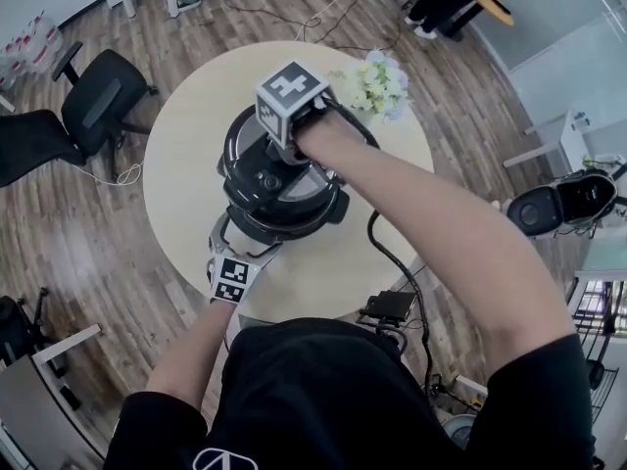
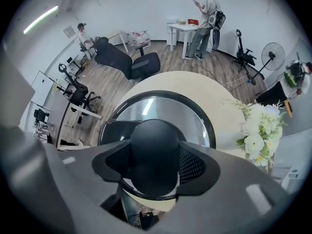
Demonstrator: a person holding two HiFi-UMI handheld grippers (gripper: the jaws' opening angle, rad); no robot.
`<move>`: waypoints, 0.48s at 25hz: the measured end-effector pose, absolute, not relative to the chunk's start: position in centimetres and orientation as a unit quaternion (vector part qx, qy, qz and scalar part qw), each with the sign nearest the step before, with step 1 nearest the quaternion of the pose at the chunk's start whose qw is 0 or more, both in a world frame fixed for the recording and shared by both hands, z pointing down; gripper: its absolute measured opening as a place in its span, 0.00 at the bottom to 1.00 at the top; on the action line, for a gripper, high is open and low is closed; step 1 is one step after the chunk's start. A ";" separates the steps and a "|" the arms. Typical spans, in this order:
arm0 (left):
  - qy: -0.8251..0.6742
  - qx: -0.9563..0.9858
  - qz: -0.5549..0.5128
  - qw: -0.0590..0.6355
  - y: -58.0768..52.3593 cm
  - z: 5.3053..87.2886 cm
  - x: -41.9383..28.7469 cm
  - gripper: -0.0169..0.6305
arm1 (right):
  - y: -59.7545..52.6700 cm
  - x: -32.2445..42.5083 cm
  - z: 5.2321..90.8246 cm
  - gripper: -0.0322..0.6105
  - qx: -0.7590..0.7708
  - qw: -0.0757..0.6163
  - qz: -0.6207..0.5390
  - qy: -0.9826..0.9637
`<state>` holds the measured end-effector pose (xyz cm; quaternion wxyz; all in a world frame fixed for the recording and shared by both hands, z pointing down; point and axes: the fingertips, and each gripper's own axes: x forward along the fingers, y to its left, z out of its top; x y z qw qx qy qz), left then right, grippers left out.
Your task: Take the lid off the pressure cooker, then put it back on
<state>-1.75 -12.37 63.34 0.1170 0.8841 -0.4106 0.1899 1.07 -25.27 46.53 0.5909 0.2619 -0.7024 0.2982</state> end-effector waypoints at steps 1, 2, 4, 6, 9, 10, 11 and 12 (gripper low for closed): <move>-0.411 0.884 0.189 0.117 -12.4 63.4 -1.8 0.94 | -25.2 0.9 47.1 0.49 0.262 0.594 0.297 -0.700; -0.410 0.884 0.189 0.117 -12.4 63.4 -1.8 0.94 | -25.1 0.9 47.6 0.49 0.262 0.598 0.296 -0.697; -0.410 0.885 0.188 0.116 -12.3 63.3 -1.8 0.94 | -24.8 0.7 48.4 0.49 0.261 0.606 0.290 -0.693; -0.410 0.885 0.187 0.115 -12.3 63.3 -1.9 0.94 | -24.7 0.6 48.8 0.49 0.260 0.612 0.283 -0.691; -0.410 0.886 0.185 0.116 -12.3 63.4 -1.9 0.94 | -24.8 0.5 49.1 0.49 0.263 0.611 0.286 -0.690; -0.410 0.885 0.185 0.116 -12.3 63.4 -1.9 0.94 | -24.7 0.5 49.1 0.49 0.264 0.611 0.288 -0.689; -0.410 0.886 0.186 0.116 -12.3 63.4 -1.9 0.94 | -24.7 0.6 49.1 0.49 0.266 0.610 0.290 -0.688; -0.409 0.886 0.186 0.116 -12.4 63.4 -1.9 0.94 | -24.6 0.7 49.1 0.49 0.268 0.610 0.293 -0.686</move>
